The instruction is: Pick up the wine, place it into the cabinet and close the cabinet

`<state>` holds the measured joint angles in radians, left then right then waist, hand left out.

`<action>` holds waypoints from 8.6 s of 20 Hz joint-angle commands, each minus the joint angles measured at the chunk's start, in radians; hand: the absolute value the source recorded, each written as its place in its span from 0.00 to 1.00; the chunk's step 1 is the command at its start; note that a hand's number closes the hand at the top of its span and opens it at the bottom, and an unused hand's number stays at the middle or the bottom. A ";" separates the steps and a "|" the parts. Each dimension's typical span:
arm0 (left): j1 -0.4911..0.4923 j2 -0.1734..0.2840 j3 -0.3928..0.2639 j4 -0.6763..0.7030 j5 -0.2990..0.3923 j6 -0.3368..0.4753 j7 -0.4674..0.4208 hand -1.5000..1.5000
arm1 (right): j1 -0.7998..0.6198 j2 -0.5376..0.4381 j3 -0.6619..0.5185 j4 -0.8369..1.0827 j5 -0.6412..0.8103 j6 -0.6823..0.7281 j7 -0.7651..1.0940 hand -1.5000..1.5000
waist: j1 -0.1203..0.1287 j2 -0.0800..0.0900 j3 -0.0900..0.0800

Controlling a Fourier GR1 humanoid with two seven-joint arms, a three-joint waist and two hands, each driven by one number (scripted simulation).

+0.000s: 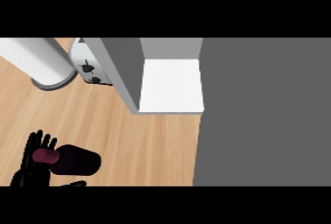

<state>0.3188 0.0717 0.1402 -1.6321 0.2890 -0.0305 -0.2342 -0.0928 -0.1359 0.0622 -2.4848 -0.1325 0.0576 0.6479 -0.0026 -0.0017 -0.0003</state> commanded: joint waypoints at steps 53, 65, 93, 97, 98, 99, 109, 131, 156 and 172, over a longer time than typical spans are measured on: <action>-0.307 0.065 0.000 0.499 -0.124 -0.195 -0.379 1.00 | 0.098 0.068 -0.040 -0.128 -0.090 0.068 0.021 0.00 | -0.003 0.000 0.000; -0.289 0.010 -0.043 0.226 -0.091 -0.161 -0.317 1.00 | 0.054 0.065 -0.046 -0.087 -0.087 0.071 0.041 0.00 | 0.000 -0.001 0.001; -0.565 -0.072 -0.542 -0.143 -0.146 0.378 0.243 1.00 | 0.075 0.113 0.039 -0.115 0.004 0.071 0.027 0.00 | -0.010 0.001 0.000; -0.677 -0.072 -0.632 -0.184 -0.190 0.559 0.367 1.00 | 0.093 0.096 -0.039 -0.095 -0.094 0.100 -0.001 0.00 | -0.011 -0.001 0.001; -0.742 -0.072 -0.606 -0.125 -0.174 0.557 0.347 1.00 | 0.119 0.094 -0.043 -0.123 -0.075 0.101 -0.004 0.00 | -0.015 0.000 0.001; -0.758 -0.072 -0.572 -0.049 -0.157 0.536 0.292 1.00 | 0.054 0.056 -0.116 -0.040 -0.153 0.123 -0.008 0.00 | -0.011 0.002 0.001; -0.836 -0.072 -0.622 -0.005 -0.204 0.653 0.334 1.00 | 0.046 0.072 -0.064 -0.072 -0.081 0.098 0.019 0.00 | -0.003 0.000 0.000; -0.829 -0.072 -0.671 0.283 -0.037 0.741 0.040 1.00 | 0.062 0.084 -0.048 -0.071 -0.060 0.106 -0.001 0.00 | -0.005 0.001 0.000; -0.999 -0.068 -0.426 0.675 0.072 0.582 -0.170 1.00 | 0.070 0.097 -0.028 -0.084 -0.056 0.093 0.021 0.00 | -0.010 0.003 0.000; -1.231 -0.072 -0.328 1.053 0.168 0.525 -0.288 1.00 | 0.036 0.071 -0.099 -0.050 -0.135 0.118 0.007 0.00 | -0.025 0.008 0.000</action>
<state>-0.8488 0.0008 -0.2352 -0.6883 0.4437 0.5275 -0.4865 -0.0346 -0.0491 0.0023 -2.4640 -0.1557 0.1866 0.6022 -0.0259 0.0033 -0.0003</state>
